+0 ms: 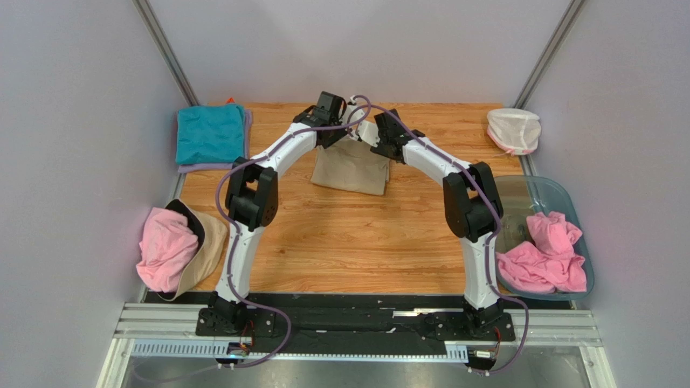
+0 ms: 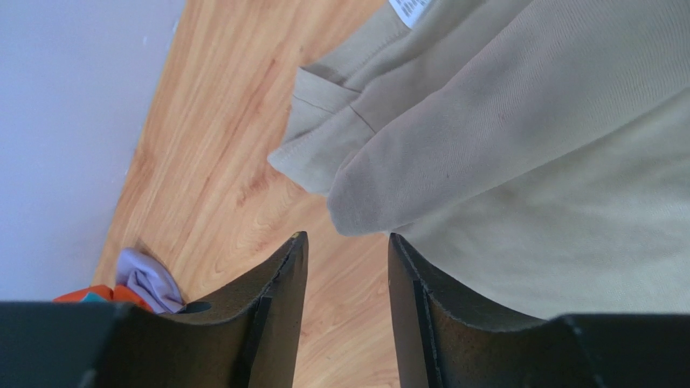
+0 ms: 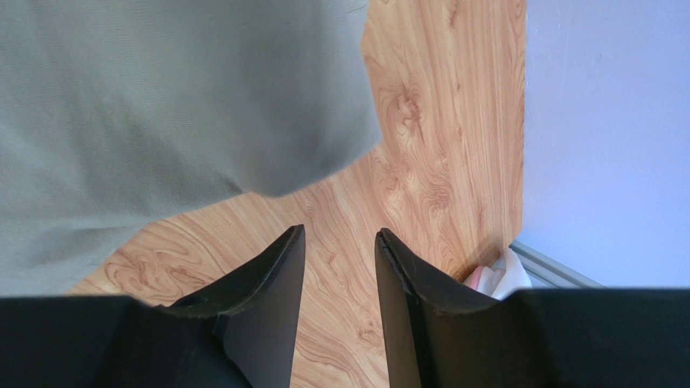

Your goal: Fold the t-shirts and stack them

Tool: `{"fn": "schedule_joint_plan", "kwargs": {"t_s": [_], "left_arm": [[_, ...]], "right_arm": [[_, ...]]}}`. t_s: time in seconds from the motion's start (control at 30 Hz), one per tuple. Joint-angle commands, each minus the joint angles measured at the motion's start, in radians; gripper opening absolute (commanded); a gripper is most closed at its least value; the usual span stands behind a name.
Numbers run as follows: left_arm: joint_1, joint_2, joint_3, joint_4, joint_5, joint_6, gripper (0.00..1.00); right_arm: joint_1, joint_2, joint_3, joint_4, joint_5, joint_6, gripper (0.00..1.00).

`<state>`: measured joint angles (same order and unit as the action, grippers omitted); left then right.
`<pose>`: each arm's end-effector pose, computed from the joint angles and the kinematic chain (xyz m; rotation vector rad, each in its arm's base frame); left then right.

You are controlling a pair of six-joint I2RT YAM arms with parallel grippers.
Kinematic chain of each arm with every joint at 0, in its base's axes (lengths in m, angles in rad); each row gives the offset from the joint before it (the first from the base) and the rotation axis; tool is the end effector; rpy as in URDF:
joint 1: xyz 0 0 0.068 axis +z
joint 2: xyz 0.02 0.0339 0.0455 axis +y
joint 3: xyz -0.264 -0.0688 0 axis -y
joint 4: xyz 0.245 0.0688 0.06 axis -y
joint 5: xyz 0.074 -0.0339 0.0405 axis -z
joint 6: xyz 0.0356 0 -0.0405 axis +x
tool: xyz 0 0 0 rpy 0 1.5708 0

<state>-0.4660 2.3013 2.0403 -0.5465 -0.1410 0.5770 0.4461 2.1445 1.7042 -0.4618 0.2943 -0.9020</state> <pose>0.4703 -0.2309 0.2259 1.1263 2.0956 0.2206 0.4352 0.1967 0.2003 -1.4593 2.0330 -0.5571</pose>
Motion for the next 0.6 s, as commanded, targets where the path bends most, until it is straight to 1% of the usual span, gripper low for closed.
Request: {"fn": "schedule_joint_plan", "kwargs": {"t_s": [0.0,0.1,0.13,0.2,0.23,0.27,0.33,0.4,0.47,0.5,0.53,0.57], "left_arm": [[-0.008,0.043,0.057,0.046,-0.072,-0.028,0.51],[-0.007,0.056,0.055,0.086,-0.124,-0.048,0.56],[-0.006,0.058,0.052,0.112,-0.138,-0.057,0.60],[-0.003,0.066,0.058,0.131,-0.184,-0.062,0.63],[-0.002,0.073,0.063,0.141,-0.195,-0.066,0.67],[0.000,0.078,0.067,0.141,-0.216,-0.069,0.68],[0.001,0.073,0.072,0.141,-0.226,-0.074,0.70],[0.003,0.063,0.058,0.151,-0.232,-0.078,0.73],[0.006,0.041,0.051,0.151,-0.229,-0.081,0.77],[0.007,0.034,0.043,0.148,-0.226,-0.083,0.78],[0.010,0.018,0.041,0.142,-0.224,-0.089,0.82],[0.010,0.011,0.041,0.134,-0.218,-0.092,0.83]], "right_arm": [[0.000,-0.038,-0.036,0.109,0.043,0.037,0.42],[0.000,-0.073,-0.089,0.130,0.046,0.046,0.42],[0.000,-0.081,-0.116,0.137,0.046,0.051,0.43],[-0.001,-0.103,-0.144,0.146,0.052,0.064,0.43],[-0.001,-0.112,-0.170,0.150,0.052,0.069,0.43],[0.000,-0.118,-0.182,0.158,0.057,0.077,0.44],[0.000,-0.149,-0.205,0.164,0.063,0.100,0.49],[0.000,-0.173,-0.238,0.175,0.060,0.117,0.51],[-0.001,-0.208,-0.264,0.170,0.055,0.147,0.55],[0.000,-0.219,-0.270,0.166,0.052,0.159,0.58],[-0.004,-0.242,-0.275,0.158,0.048,0.185,0.62],[-0.001,-0.253,-0.285,0.153,0.045,0.201,0.63]]}}
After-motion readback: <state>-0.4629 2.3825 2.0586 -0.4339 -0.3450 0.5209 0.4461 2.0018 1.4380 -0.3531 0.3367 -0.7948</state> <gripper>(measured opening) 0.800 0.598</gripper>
